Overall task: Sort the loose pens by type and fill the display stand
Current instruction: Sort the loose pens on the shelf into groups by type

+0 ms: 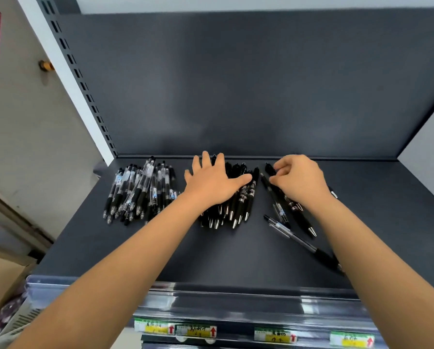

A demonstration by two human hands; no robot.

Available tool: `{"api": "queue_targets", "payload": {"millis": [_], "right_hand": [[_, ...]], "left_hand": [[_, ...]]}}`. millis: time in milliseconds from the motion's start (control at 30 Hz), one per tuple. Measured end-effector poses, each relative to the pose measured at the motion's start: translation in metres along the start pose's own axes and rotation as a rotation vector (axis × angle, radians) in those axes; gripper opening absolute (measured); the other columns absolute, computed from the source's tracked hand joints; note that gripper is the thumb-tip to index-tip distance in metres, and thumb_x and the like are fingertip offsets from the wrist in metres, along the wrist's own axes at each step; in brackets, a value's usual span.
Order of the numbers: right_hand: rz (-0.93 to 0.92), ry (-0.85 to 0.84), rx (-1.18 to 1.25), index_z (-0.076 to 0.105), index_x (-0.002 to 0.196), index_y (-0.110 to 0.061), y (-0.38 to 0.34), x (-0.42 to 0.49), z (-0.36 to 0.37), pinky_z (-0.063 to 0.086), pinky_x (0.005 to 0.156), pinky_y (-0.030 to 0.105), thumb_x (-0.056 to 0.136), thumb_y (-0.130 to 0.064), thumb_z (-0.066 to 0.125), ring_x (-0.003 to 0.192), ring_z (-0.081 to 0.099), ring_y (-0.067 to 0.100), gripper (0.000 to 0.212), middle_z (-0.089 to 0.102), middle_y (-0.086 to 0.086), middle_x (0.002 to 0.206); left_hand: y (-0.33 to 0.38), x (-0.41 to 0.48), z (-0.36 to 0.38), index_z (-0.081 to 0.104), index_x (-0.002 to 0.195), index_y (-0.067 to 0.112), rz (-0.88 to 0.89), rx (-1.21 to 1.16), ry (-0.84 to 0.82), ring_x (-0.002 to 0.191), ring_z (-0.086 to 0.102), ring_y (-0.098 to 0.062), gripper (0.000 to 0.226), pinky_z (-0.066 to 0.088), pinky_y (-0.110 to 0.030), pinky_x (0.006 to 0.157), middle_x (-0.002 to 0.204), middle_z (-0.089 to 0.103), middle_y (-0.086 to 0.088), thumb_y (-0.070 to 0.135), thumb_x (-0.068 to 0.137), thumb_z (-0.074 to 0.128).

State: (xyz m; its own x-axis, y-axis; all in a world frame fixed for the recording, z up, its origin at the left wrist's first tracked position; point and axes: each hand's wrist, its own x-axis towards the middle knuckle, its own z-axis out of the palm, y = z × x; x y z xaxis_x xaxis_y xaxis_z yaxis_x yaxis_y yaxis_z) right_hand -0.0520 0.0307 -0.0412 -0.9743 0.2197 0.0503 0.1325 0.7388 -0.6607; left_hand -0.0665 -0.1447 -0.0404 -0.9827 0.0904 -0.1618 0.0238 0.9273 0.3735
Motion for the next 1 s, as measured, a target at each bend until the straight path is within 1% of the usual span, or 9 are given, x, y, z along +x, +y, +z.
{"api": "queue_targets", "payload": {"millis": [100, 167, 233, 300, 433, 633, 733, 833, 1000], "right_hand": [[0.002, 0.044, -0.117, 0.064, 0.108, -0.017, 0.007, -0.002, -0.011, 0.039, 0.078, 0.025, 0.083, -0.016, 0.066, 0.099, 0.059, 0.021, 0.024, 0.063, -0.006, 0.089], [-0.001, 0.075, -0.210, 0.063, 0.112, -0.014, 0.013, -0.004, -0.015, 0.042, 0.081, 0.030, 0.084, -0.023, 0.068, 0.105, 0.056, 0.026, 0.031, 0.064, 0.001, 0.101], [-0.010, 0.107, -0.317, 0.060, 0.119, -0.013, 0.020, -0.006, -0.018, 0.042, 0.086, 0.034, 0.083, -0.034, 0.069, 0.113, 0.049, 0.031, 0.042, 0.059, 0.009, 0.117], [0.003, 0.084, -0.431, 0.055, 0.128, -0.016, 0.028, -0.007, -0.019, 0.040, 0.093, 0.039, 0.085, -0.041, 0.066, 0.120, 0.042, 0.034, 0.051, 0.052, 0.012, 0.126], [0.055, 0.012, -0.500, 0.054, 0.132, -0.020, 0.045, -0.009, -0.023, 0.043, 0.090, 0.037, 0.089, -0.032, 0.060, 0.118, 0.046, 0.035, 0.045, 0.051, 0.012, 0.126], [0.091, 0.038, -0.383, 0.057, 0.123, -0.014, 0.064, -0.007, -0.045, 0.040, 0.075, 0.029, 0.084, -0.026, 0.065, 0.104, 0.057, 0.032, 0.042, 0.051, 0.011, 0.123], [0.099, 0.022, -0.356, 0.057, 0.119, -0.010, 0.083, 0.000, -0.060, 0.038, 0.076, 0.029, 0.082, -0.029, 0.067, 0.106, 0.056, 0.032, 0.043, 0.052, 0.013, 0.123], [0.074, -0.004, -0.300, 0.057, 0.115, -0.009, 0.098, 0.006, -0.071, 0.036, 0.075, 0.027, 0.080, -0.037, 0.069, 0.106, 0.055, 0.029, 0.046, 0.053, 0.011, 0.121], [0.021, -0.102, -0.158, 0.057, 0.116, -0.015, 0.116, 0.013, -0.087, 0.039, 0.075, 0.027, 0.080, -0.043, 0.068, 0.102, 0.058, 0.024, 0.047, 0.058, 0.003, 0.120]], "left_hand": [[0.007, -0.002, -0.003, 0.030, 0.147, 0.016, 0.116, 0.092, 0.131, 0.146, 0.009, -0.031, 0.081, 0.016, -0.048, 0.115, 0.155, 0.025, -0.011, 0.068, 0.086, 0.045], [0.015, -0.005, -0.002, 0.050, 0.130, 0.015, 0.266, 0.126, 0.253, 0.131, 0.033, -0.030, 0.058, 0.031, -0.040, 0.105, 0.134, 0.051, -0.007, 0.055, 0.089, 0.053], [0.028, -0.011, 0.001, 0.060, 0.107, 0.015, 0.373, 0.048, 0.249, 0.109, 0.052, -0.027, 0.030, 0.044, -0.037, 0.090, 0.108, 0.064, -0.004, 0.039, 0.089, 0.059], [0.045, -0.016, 0.007, 0.059, 0.090, 0.012, 0.378, 0.001, 0.124, 0.093, 0.058, -0.027, 0.019, 0.048, -0.035, 0.076, 0.092, 0.064, -0.006, 0.031, 0.089, 0.060], [0.075, -0.015, 0.032, 0.039, 0.065, 0.012, 0.360, 0.140, -0.037, 0.075, 0.051, -0.025, 0.033, 0.038, -0.031, 0.058, 0.068, 0.045, -0.003, 0.021, 0.092, 0.056], [0.108, -0.009, 0.043, 0.038, 0.064, 0.011, 0.358, 0.113, -0.101, 0.088, 0.062, -0.030, 0.037, 0.041, -0.030, 0.063, 0.065, 0.045, -0.003, 0.026, 0.094, 0.055], [0.122, -0.005, 0.052, 0.047, 0.090, 0.007, 0.307, 0.013, -0.096, 0.098, 0.059, -0.030, 0.024, 0.040, -0.030, 0.066, 0.086, 0.055, -0.007, 0.029, 0.093, 0.057], [0.137, -0.001, 0.060, 0.045, 0.115, 0.004, 0.220, -0.063, -0.074, 0.103, 0.054, -0.028, 0.036, 0.038, -0.030, 0.068, 0.110, 0.056, -0.011, 0.028, 0.090, 0.058], [0.159, -0.003, 0.071, 0.049, 0.114, 0.008, 0.089, -0.142, -0.084, 0.094, 0.055, -0.022, 0.040, 0.041, -0.029, 0.069, 0.104, 0.058, -0.004, 0.028, 0.083, 0.065]]}}
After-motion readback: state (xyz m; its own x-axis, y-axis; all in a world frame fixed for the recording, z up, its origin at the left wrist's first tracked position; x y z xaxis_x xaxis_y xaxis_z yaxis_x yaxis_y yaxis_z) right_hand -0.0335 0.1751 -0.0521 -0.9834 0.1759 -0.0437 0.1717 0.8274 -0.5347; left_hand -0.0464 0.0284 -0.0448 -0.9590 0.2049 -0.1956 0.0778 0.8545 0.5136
